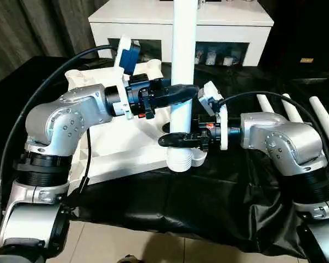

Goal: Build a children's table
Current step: Pick table leg

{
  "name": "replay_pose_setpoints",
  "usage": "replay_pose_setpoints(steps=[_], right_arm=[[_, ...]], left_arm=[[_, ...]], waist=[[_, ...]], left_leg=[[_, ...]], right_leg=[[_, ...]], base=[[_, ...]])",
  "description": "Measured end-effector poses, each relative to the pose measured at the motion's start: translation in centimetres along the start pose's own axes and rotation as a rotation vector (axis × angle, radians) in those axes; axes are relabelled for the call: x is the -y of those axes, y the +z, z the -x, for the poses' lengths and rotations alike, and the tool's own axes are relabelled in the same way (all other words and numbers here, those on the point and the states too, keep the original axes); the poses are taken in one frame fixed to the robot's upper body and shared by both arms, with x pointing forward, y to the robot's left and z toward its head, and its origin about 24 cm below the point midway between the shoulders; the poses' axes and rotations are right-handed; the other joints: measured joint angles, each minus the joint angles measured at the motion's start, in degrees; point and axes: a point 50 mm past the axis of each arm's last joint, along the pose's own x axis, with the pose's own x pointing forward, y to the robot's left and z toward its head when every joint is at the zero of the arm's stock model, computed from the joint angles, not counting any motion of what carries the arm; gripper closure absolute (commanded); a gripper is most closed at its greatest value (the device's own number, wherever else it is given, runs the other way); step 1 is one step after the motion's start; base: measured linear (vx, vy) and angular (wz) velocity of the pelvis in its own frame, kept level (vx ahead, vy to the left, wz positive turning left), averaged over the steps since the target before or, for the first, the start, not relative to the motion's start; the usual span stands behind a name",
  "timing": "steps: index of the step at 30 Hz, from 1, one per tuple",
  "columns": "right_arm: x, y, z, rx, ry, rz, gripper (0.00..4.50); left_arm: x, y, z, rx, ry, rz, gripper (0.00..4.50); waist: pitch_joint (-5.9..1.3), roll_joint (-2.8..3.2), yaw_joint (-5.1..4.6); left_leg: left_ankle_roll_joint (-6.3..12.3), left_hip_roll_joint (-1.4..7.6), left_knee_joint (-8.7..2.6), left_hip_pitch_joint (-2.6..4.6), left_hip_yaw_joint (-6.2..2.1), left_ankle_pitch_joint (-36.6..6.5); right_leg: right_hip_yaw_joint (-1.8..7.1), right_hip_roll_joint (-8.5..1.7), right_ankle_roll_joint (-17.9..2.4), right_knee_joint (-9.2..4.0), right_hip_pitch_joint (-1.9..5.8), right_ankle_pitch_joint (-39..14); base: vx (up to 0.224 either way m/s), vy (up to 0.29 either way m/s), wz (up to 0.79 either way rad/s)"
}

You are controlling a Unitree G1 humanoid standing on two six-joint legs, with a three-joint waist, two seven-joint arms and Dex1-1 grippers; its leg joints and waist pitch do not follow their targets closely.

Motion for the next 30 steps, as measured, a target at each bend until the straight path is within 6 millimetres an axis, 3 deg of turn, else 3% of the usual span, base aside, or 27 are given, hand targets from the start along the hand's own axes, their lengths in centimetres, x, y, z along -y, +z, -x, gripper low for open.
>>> replay_pose_setpoints(steps=[1, 2, 3, 9, 14, 18, 24, 28, 30], right_arm=[[0.0, 0.0, 0.0, 0.0, 0.0, 0.001, 2.63], [0.0, 0.0, 0.0, 0.0, -0.001, 0.002, 2.63], [0.1, 0.0, 0.0, 0.0, -0.006, 0.003, 2.64], [0.5, 0.1, -0.3, 0.026, -0.074, 0.0, 2.64], [1.3, 0.3, 0.8, 0.093, -0.206, -0.008, 2.64], [2.0, -0.9, 1.5, 0.094, -0.334, -0.026, 2.64], [3.4, -1.3, 3.0, 0.085, -0.597, 0.068, 2.64], [4.0, -2.9, 4.1, 0.053, -0.725, 0.124, 2.64], [4.1, -3.6, 4.2, 0.05, -0.754, 0.099, 2.64]], left_arm=[[0.0, 0.0, 0.0, 0.0, 0.0, 0.0, 2.68], [0.0, 0.0, 0.0, -0.001, 0.004, 0.0, 2.12], [-0.2, 0.0, 0.0, 0.0, 0.012, 0.004, 1.98], [-0.9, 0.2, 0.3, 0.015, 0.071, 0.028, 1.54], [-1.3, -0.9, 2.3, 0.038, 0.128, 0.05, 1.18], [-2.1, -1.4, 3.3, 0.08, 0.218, -0.047, 0.9], [-3.3, -6.0, 3.3, -0.189, 0.356, -0.225, 0.89], [-3.0, -10.9, 2.7, -0.393, 0.286, -0.307, 1.26], [-3.1, -12.1, 2.6, -0.437, 0.262, -0.304, 1.26]], waist=[[0.0, 0.0, 0.01], [0.0, 0.0, 0.01], [0.0, 0.0, 0.02], [0.0, 0.0, -0.07], [-0.03, 0.07, -0.08], [-0.04, 0.16, 0.07], [-0.14, 0.5, -0.14], [-0.29, 0.8, -0.24], [-0.26, 0.85, -0.33]], left_leg=[[0.0, 0.0, 0.0, 0.0, 0.0, 0.0], [0.0, 0.0, 0.0, 0.0, 0.0, 0.0], [0.0, 0.0, 0.01, 0.0, 0.0, 0.0], [0.0, 0.0, 0.03, 0.01, 0.0, 0.0], [0.0, 0.0, 0.02, 0.01, 0.0, 0.0], [0.0, -0.01, 0.03, 0.01, 0.0, 0.0], [-0.01, 0.0, 0.02, 0.02, -0.02, 0.01], [-0.01, -0.02, 0.0, -0.02, 0.01, 0.01], [-0.01, -0.01, 0.0, -0.04, 0.01, 0.01]], right_leg=[[0.0, 0.0, 0.0, 0.0, 0.0, 0.0], [0.0, 0.0, 0.0, 0.0, 0.0, 0.0], [0.0, 0.0, 0.0, 0.0, 0.0, 0.0], [0.0, 0.0, -0.04, 0.02, 0.0, 0.03], [0.0, 0.01, -0.04, 0.0, 0.0, 0.03], [-0.01, -0.03, -0.04, -0.03, 0.04, 0.03], [-0.02, -0.02, 0.0, -0.01, 0.03, 0.05], [0.01, -0.03, 0.01, -0.07, 0.0, 0.04], [0.01, -0.01, 0.02, -0.05, -0.04, 0.04]], base=[[0.0, 0.0, 0.0], [0.0, 0.0, 0.0], [0.0, 0.0, 0.0], [0.0, 0.0, 0.0], [0.0, 0.0, 0.0], [0.0, 0.0, 0.0], [0.0, 0.0, 0.0], [0.0, 0.0, 0.0], [0.0, 0.0, 0.0]])
